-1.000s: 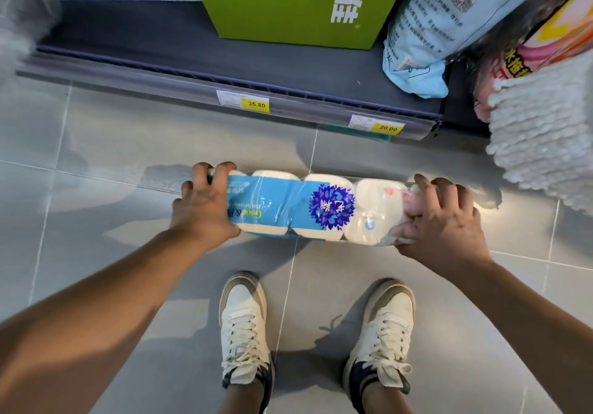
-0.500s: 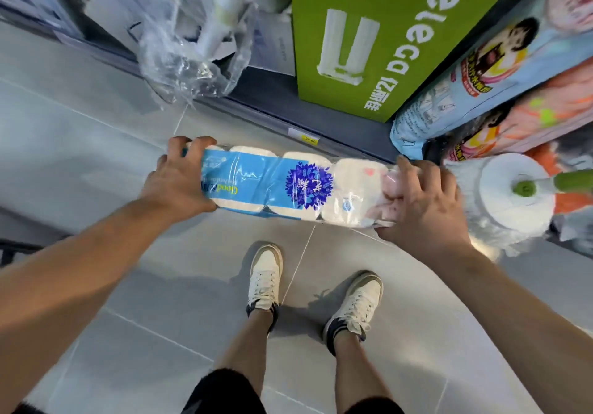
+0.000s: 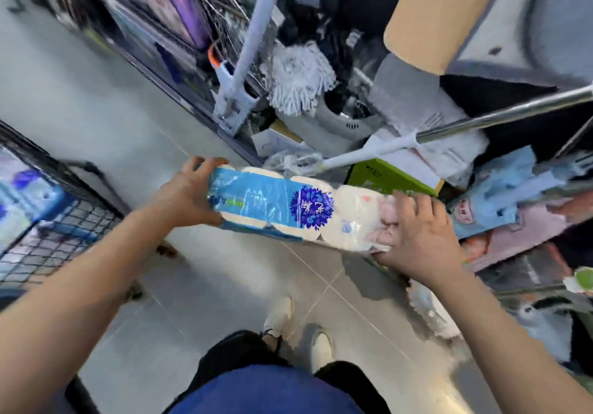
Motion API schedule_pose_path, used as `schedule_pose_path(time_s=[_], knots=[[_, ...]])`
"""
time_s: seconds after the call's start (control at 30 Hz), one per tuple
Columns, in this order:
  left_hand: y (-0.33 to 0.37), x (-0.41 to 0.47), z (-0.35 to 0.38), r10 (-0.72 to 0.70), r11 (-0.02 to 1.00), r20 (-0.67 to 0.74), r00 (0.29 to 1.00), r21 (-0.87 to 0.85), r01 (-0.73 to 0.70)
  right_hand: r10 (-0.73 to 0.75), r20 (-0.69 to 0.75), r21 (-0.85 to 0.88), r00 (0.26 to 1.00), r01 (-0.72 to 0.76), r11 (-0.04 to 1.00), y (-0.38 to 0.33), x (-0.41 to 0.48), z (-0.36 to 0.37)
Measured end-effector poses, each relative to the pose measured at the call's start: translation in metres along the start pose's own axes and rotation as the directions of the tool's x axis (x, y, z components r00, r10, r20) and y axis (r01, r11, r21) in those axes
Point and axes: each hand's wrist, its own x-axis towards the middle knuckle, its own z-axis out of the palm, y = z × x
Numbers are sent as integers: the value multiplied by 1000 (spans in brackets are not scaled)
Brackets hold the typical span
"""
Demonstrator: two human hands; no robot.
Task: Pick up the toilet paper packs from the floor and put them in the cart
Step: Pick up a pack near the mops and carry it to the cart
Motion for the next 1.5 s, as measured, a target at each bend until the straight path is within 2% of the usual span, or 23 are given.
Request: schedule_pose_path(time_s=[0.17, 0.47, 0.63, 0.87, 1.27, 1.5], knots=[[3, -60, -64, -24, 997, -146, 989, -74, 14, -131, -30, 1, 991, 131, 991, -30, 23, -58], [-27, -146, -97, -288, 955, -339, 896, -178, 239, -414, 22, 12, 910, 414, 910, -99, 70, -105], [-60, -173, -107, -408, 911, -353, 842, -215, 352, -526, 60, 23, 848, 526, 850, -154, 93, -106], [-128, -175, -129, -525, 847, -349, 776, -300, 438, -639, 109, 4, 762, 642, 767, -253, 135, -99], [-278, -131, -188, -580, 806, -398, 711, -410, 428, -723, 108, -48, 683, 730, 682, -437, 232, -87], [-339, -106, -206, -662, 741, -382, 644, -460, 489, -780, 140, -99, 610, 793, 602, -523, 293, -83]])
